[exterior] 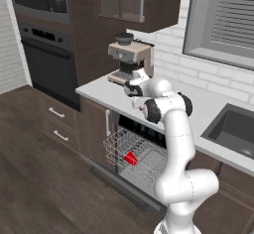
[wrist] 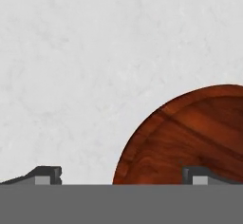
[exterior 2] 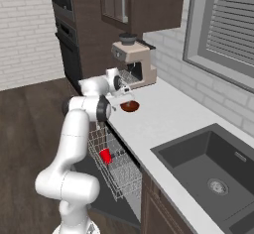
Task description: Pick up the cup and bowl from the counter, place them in the dishwasher, and close the dishwasher door.
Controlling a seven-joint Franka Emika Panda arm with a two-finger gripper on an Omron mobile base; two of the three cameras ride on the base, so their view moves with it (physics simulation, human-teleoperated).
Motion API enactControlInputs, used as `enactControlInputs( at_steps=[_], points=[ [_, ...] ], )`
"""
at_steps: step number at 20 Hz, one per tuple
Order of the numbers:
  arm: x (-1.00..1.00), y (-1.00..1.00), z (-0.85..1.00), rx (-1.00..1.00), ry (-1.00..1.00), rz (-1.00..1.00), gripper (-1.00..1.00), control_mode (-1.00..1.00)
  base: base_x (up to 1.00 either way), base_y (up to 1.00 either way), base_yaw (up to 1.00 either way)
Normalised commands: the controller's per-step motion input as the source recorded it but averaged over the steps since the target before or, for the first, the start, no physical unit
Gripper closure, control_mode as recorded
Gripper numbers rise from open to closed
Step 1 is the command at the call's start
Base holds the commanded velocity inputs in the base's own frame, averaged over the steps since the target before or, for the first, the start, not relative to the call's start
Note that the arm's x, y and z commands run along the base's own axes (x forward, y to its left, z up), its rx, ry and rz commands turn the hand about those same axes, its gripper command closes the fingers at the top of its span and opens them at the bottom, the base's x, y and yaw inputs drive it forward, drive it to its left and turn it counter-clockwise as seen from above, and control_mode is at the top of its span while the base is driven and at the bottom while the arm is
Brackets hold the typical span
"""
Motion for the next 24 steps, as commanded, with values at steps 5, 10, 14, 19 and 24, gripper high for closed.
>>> enactControlInputs(
  at_steps=[5, 10, 14, 19, 24],
  points=[
    [0.08, -0.02, -0.12, 0.0, 0.0, 0.03, -1.0, -1.0, 0.0, 0.0, 0.0],
    [0.0, 0.0, 0.0, 0.0, 0.0, 0.0, -1.0, -1.0, 0.0, 0.0, 0.0],
    [0.0, 0.0, 0.0, 0.0, 0.0, 0.0, 1.0, -1.0, 0.0, 0.0, 0.0],
    [0.0, 0.0, 0.0, 0.0, 0.0, 0.0, 1.0, -1.0, 0.0, 0.0, 0.0],
    [0.0, 0.0, 0.0, 0.0, 0.0, 0.0, 1.0, -1.0, 0.0, 0.0, 0.0]
  ],
)
